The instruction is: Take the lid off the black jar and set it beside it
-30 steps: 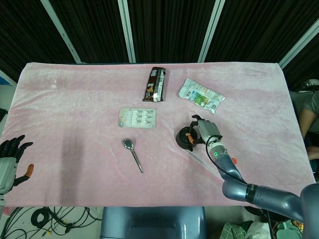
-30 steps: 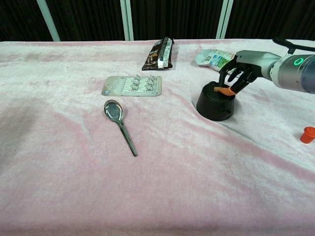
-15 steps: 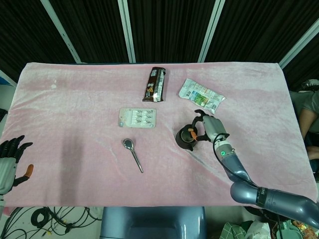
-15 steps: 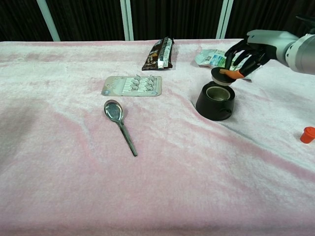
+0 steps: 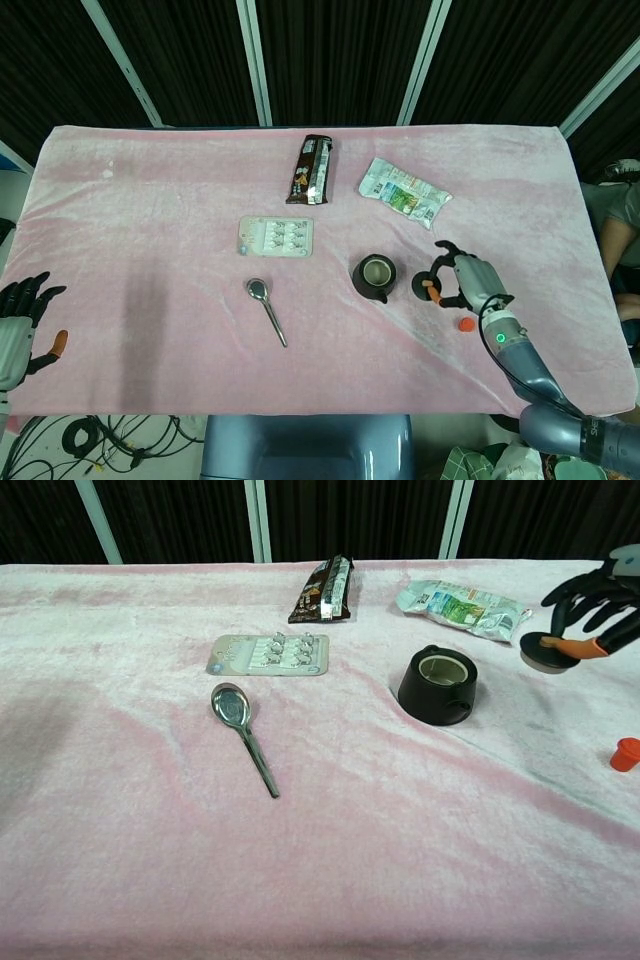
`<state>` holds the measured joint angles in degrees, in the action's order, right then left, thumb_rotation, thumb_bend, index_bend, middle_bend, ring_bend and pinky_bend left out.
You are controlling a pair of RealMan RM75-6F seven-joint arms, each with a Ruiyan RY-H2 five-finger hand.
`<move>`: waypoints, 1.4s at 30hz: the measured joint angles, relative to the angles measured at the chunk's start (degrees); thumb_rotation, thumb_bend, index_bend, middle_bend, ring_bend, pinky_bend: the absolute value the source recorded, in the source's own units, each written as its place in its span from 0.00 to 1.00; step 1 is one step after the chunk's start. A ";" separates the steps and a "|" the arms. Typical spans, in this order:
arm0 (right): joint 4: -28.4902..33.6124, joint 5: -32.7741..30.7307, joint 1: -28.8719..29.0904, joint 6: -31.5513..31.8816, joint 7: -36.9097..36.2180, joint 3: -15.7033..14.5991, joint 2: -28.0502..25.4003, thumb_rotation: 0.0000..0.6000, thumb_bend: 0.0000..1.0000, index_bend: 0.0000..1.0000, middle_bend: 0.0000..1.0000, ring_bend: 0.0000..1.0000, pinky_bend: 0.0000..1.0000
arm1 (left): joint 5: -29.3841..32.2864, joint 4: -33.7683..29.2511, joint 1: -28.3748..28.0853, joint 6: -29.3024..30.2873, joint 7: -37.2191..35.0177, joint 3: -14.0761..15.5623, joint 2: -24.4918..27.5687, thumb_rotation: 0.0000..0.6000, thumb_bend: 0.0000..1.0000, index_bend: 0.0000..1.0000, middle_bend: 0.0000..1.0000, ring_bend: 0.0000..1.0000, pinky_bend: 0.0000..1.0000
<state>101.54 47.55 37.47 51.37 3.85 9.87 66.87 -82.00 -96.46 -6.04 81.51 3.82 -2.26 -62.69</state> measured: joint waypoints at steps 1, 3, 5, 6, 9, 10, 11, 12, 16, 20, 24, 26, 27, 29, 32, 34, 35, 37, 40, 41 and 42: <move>-0.29 0.31 -0.33 0.06 -0.15 -0.40 0.13 1.00 0.36 0.66 0.12 0.22 0.20 | 0.02 0.00 0.00 -0.01 0.00 -0.01 0.01 1.00 0.42 0.18 0.03 0.00 0.02; -1.32 0.87 -0.97 0.09 -0.59 -1.18 0.88 1.00 0.36 0.66 0.12 0.22 0.20 | 0.05 0.01 0.00 -0.01 -0.02 -0.03 0.02 1.00 0.42 0.18 0.03 0.00 0.02; -2.96 1.34 -1.45 0.10 -1.04 -1.71 2.27 1.00 0.36 0.66 0.12 0.22 0.20 | 0.09 -0.01 0.01 0.01 -0.07 -0.05 0.04 1.00 0.42 0.18 0.03 0.00 0.02; -3.83 1.59 -1.62 0.15 -1.14 -1.93 2.96 1.00 0.36 0.66 0.12 0.22 0.20 | 0.11 -0.03 0.02 0.03 -0.08 -0.06 0.05 1.00 0.42 0.18 0.03 0.00 0.02; -7.28 2.51 -2.09 0.56 -1.02 -2.63 5.72 1.00 0.36 0.66 0.12 0.22 0.20 | 0.20 -0.06 0.07 0.10 -0.16 -0.10 0.09 1.00 0.42 0.18 0.03 0.00 0.02; -8.74 2.77 -2.21 0.73 -0.83 -2.85 6.91 1.00 0.36 0.66 0.12 0.22 0.20 | 0.27 -0.09 0.09 0.09 -0.16 -0.11 0.11 1.00 0.42 0.18 0.03 0.00 0.02; -10.20 2.91 -2.30 0.85 -0.64 -3.01 8.09 1.00 0.36 0.66 0.12 0.22 0.20 | 0.34 -0.12 0.10 0.08 -0.15 -0.12 0.12 1.00 0.42 0.18 0.03 0.00 0.02; -10.91 2.93 -2.32 0.87 -0.57 -3.05 8.67 1.00 0.36 0.66 0.12 0.22 0.20 | 0.41 -0.15 0.10 0.05 -0.14 -0.13 0.15 1.00 0.42 0.18 0.03 0.00 0.02; -15.12 2.42 -2.31 0.42 -0.46 -2.89 12.00 1.00 0.36 0.66 0.12 0.22 0.20 | 0.57 -0.25 0.04 -0.11 -0.01 -0.19 0.21 1.00 0.42 0.18 0.03 0.00 0.02; -18.66 1.59 -2.08 -1.21 -0.24 -2.71 14.42 1.00 0.30 0.59 0.12 0.22 0.19 | 0.67 -0.31 0.00 -0.22 0.04 -0.20 0.26 1.00 0.42 0.18 0.03 0.00 0.02; -19.60 1.40 -2.09 -2.46 -0.36 -2.51 14.98 1.00 0.14 0.28 0.09 0.19 0.18 | 0.76 -0.38 0.00 -0.24 0.25 -0.21 0.27 1.00 0.42 0.18 0.02 0.00 0.02; -19.49 1.44 -2.03 -3.02 -0.15 -2.53 14.58 1.00 0.09 0.13 0.06 0.16 0.17 | 0.76 -0.38 0.00 -0.27 0.38 -0.18 0.24 1.00 0.42 0.18 0.02 0.00 0.02; -19.32 1.35 -1.93 -3.38 0.14 -2.55 14.28 1.00 0.08 0.10 0.06 0.16 0.17 | 0.76 -0.37 -0.01 -0.29 0.44 -0.16 0.22 1.00 0.42 0.18 0.02 0.00 0.02; -18.55 0.73 -1.51 -4.21 1.35 -2.57 13.27 1.00 0.04 0.03 0.05 0.15 0.17 | 0.77 -0.39 -0.02 -0.32 0.55 -0.15 0.20 1.00 0.42 0.18 0.02 0.00 0.02; -17.24 0.26 -1.11 -4.41 2.04 -2.20 12.26 1.00 0.00 0.00 0.03 0.15 0.16 | 0.84 -0.37 -0.01 -0.29 0.81 -0.15 0.15 1.00 0.42 0.18 0.02 0.00 0.02; -15.80 0.09 -0.96 -4.29 1.90 -1.49 11.47 1.00 0.00 0.00 0.02 0.14 0.16 | 0.88 -0.37 0.00 -0.25 0.93 -0.17 0.10 1.00 0.42 0.18 0.02 0.00 0.02; -15.07 0.07 -0.92 -4.16 1.71 -1.07 11.03 1.00 0.00 0.00 0.02 0.14 0.16 | 0.91 -0.37 0.01 -0.24 0.98 -0.18 0.08 1.00 0.42 0.18 0.02 0.00 0.02; -13.44 0.22 -0.92 -3.64 1.22 -0.11 9.87 1.00 0.00 0.00 0.02 0.14 0.16 | 0.97 -0.39 0.05 -0.18 1.03 -0.18 0.07 1.00 0.42 0.18 0.02 0.00 0.02; -10.02 1.37 -1.44 -1.55 0.08 1.54 6.98 1.00 0.03 0.00 0.02 0.15 0.16 | 0.97 -0.41 0.14 -0.03 0.98 -0.19 0.10 1.00 0.42 0.18 0.02 0.00 0.02; -8.50 2.28 -1.91 -0.32 -0.32 1.99 5.56 1.00 0.04 0.00 0.02 0.15 0.16 | 0.98 -0.42 0.17 0.02 0.93 -0.20 0.13 1.00 0.42 0.18 0.02 0.00 0.02; -7.44 3.15 -2.37 0.77 -0.52 2.22 4.51 1.00 0.05 0.00 0.02 0.15 0.16 | 0.99 -0.43 0.19 0.05 0.90 -0.21 0.15 1.00 0.42 0.18 0.02 0.00 0.02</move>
<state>94.10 50.70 35.10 52.14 3.33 12.09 71.38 -81.02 -96.89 -5.85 81.55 4.72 -2.47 -62.54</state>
